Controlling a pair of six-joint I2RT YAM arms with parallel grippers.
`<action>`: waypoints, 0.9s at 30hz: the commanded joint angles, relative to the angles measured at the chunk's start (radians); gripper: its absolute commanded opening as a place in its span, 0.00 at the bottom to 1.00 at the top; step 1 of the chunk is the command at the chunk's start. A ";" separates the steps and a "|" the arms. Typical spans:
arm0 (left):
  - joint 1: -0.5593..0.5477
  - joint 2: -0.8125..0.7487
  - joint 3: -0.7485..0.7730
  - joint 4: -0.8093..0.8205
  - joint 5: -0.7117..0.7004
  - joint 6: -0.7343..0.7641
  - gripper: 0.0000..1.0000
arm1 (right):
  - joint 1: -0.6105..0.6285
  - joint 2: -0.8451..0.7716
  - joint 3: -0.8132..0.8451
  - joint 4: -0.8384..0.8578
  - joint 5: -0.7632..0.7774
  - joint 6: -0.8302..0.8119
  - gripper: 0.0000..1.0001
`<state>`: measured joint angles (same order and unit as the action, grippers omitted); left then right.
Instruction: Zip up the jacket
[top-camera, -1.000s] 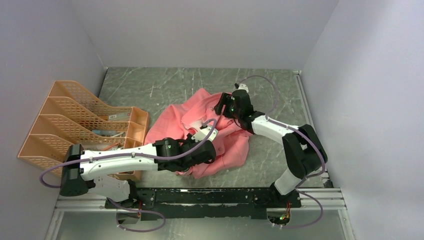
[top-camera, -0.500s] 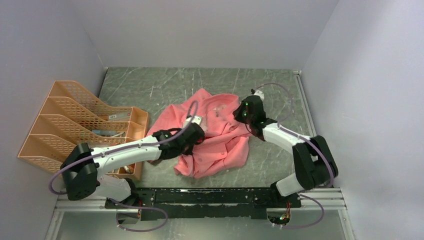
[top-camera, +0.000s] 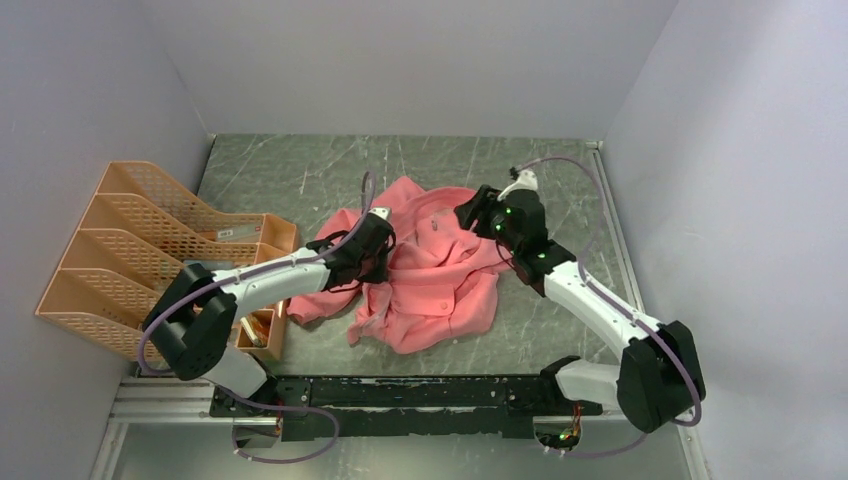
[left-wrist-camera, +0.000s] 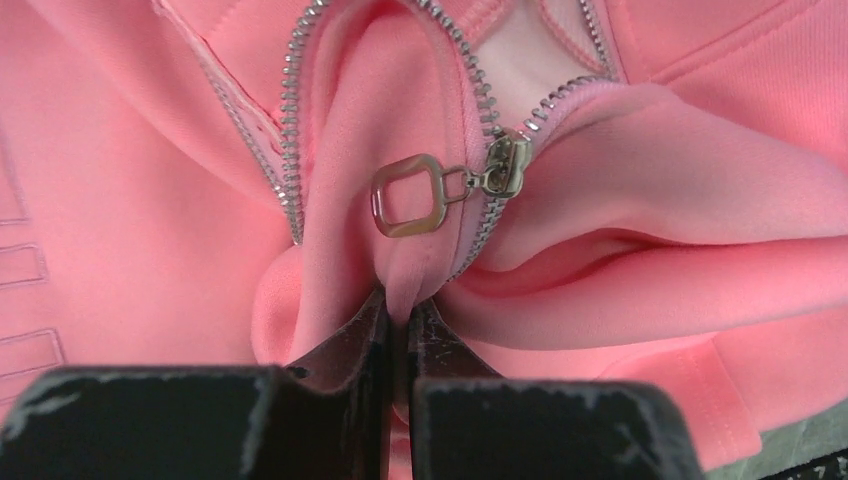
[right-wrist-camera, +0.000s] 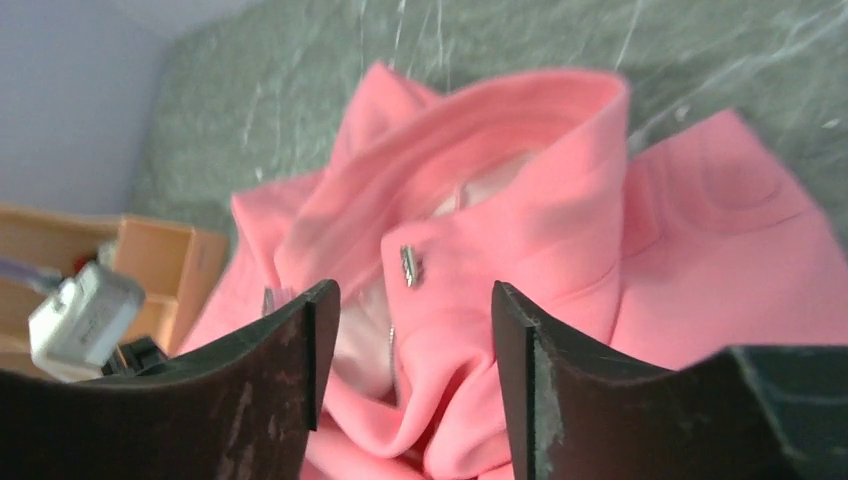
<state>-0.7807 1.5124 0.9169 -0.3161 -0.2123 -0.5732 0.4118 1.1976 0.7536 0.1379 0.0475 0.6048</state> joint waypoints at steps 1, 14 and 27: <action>-0.001 -0.001 -0.058 0.138 0.121 -0.020 0.08 | 0.087 0.056 0.058 -0.105 0.015 -0.098 0.63; -0.071 0.014 -0.126 0.143 0.140 -0.039 0.08 | 0.260 0.437 0.266 -0.252 0.264 -0.264 0.77; 0.014 -0.006 -0.084 0.142 0.115 -0.025 0.08 | 0.271 0.426 0.398 -0.260 0.371 -0.278 0.00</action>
<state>-0.8238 1.5146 0.7910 -0.1669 -0.1352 -0.5995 0.6830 1.7180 1.0756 -0.1467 0.3332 0.3325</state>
